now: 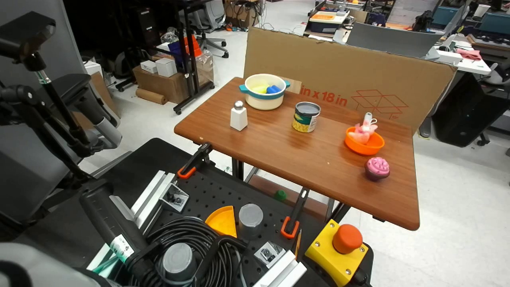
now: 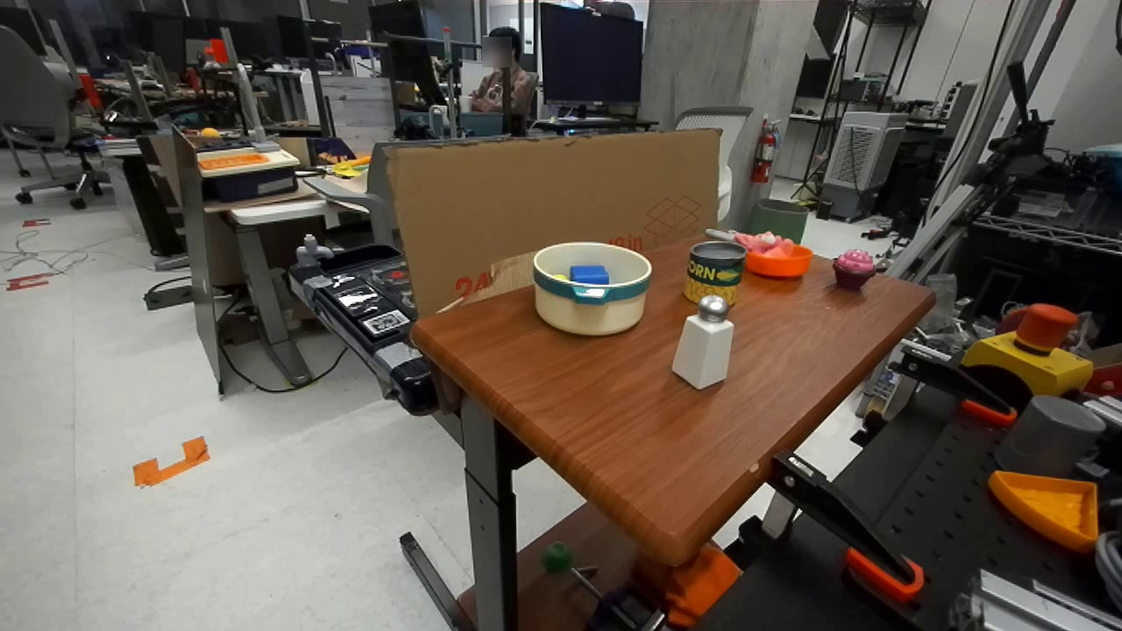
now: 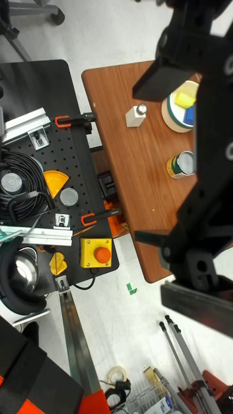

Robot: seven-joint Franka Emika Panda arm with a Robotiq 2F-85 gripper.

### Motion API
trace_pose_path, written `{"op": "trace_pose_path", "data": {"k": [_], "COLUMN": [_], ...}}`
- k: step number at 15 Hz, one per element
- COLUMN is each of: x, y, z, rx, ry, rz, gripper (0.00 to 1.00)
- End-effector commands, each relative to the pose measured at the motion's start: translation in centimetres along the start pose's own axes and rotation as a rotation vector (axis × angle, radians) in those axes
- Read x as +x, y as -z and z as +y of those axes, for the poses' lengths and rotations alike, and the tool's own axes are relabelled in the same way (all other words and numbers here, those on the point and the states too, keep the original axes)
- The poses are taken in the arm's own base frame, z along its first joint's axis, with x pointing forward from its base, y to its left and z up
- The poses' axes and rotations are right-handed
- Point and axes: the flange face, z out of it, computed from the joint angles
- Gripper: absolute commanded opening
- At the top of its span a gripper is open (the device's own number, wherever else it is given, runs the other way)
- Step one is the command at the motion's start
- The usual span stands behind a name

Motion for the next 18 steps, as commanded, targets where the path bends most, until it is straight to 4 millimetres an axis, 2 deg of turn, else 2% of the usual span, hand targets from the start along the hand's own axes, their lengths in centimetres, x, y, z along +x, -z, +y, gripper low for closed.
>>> {"op": "trace_pose_path", "data": {"k": [1, 11, 18], "x": [0.0, 1.9, 4.3], "y": [0.0, -1.0, -1.8], "z": [0.0, -0.3, -0.7], "rx": [0.000, 0.005, 0.010], "ry": [0.000, 0.038, 0.080], "rz": [-0.002, -0.079, -0.157], "gripper": [1.00, 1.00, 1.00]}}
